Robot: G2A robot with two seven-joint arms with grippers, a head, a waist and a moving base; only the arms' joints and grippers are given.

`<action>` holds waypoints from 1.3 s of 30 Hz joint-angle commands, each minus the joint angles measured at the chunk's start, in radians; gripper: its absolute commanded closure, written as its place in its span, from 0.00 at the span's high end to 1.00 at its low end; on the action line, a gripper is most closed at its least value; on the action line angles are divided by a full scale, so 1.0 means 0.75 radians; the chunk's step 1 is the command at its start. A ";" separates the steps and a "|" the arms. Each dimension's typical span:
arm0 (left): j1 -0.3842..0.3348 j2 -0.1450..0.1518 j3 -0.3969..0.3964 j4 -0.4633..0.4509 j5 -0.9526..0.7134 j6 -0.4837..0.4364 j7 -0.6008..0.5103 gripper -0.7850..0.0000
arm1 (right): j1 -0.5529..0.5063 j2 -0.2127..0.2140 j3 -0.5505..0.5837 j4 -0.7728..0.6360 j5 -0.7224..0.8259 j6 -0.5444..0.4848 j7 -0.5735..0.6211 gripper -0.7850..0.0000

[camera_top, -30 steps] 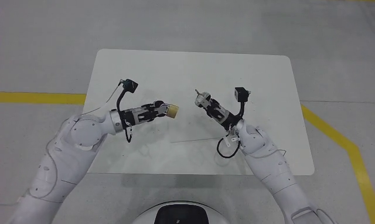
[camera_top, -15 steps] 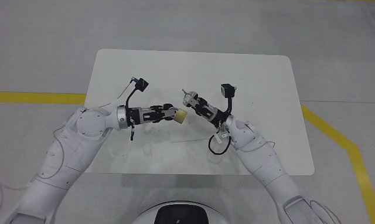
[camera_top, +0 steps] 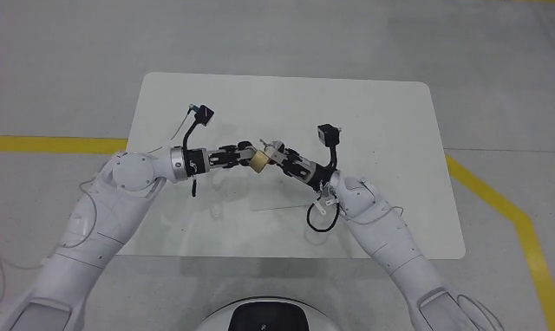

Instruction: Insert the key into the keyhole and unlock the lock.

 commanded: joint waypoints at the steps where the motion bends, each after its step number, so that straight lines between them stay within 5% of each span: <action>1: -0.012 -0.003 0.005 0.010 -0.003 0.005 -0.003 0.00 | -0.005 0.002 0.009 -0.017 -0.015 0.005 0.000 0.00; 24: -0.093 -0.031 0.033 0.207 -0.273 -0.025 -0.210 0.00 | -0.106 0.018 0.114 -0.182 -0.172 0.088 -0.067 0.00; 39: -0.128 -0.049 0.053 0.257 -0.287 -0.026 -0.207 0.00 | -0.077 0.006 0.107 -0.129 -0.151 0.089 -0.049 0.00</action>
